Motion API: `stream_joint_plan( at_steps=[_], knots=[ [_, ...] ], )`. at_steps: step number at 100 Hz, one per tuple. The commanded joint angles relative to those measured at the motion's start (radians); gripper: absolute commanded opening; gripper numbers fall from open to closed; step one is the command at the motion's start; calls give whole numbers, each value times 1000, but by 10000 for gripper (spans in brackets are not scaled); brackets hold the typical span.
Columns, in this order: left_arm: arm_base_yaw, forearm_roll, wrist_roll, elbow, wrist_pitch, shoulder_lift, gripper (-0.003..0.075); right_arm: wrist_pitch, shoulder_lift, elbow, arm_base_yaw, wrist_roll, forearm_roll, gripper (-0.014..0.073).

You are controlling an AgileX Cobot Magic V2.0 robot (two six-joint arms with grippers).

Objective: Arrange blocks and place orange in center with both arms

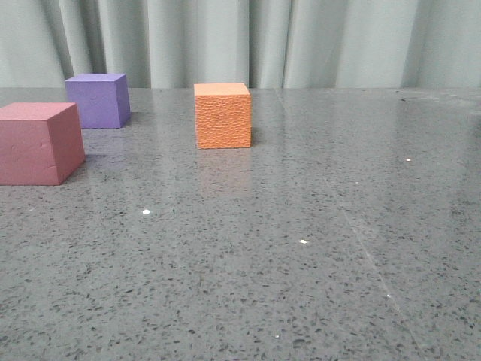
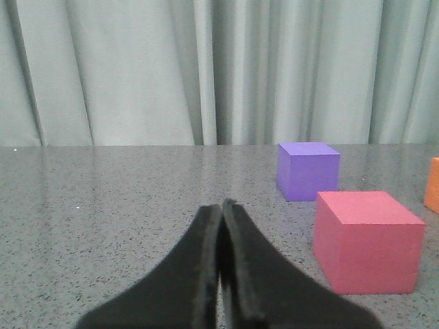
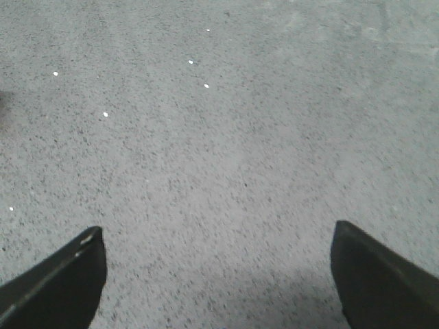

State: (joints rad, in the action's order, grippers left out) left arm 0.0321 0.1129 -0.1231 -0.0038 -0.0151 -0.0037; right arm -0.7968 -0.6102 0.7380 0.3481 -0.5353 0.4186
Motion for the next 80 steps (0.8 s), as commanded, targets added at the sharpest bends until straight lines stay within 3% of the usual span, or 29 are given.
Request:
stream_joint_plan(
  at_steps=[1,10,17,35,80],
  knots=[
    [-3,-9,1,53,-77,-33,-19,32,58,-8,-7,11,32,635],
    [-3,-9,1,53,-77,-33,-19,24,108,-36,-7,11,32,553],
    [-3,-9,1,53,-77,-33,-19,20,133,-48,-7,11,32,423],
    [-3,-9,1,53,-77,-33,-19,-10,143,-49,-7,11,31,-70],
    [-3,-9,1,53,-77,-33,-19,-25,143,-49,-7,10,25,-68]
  ],
)
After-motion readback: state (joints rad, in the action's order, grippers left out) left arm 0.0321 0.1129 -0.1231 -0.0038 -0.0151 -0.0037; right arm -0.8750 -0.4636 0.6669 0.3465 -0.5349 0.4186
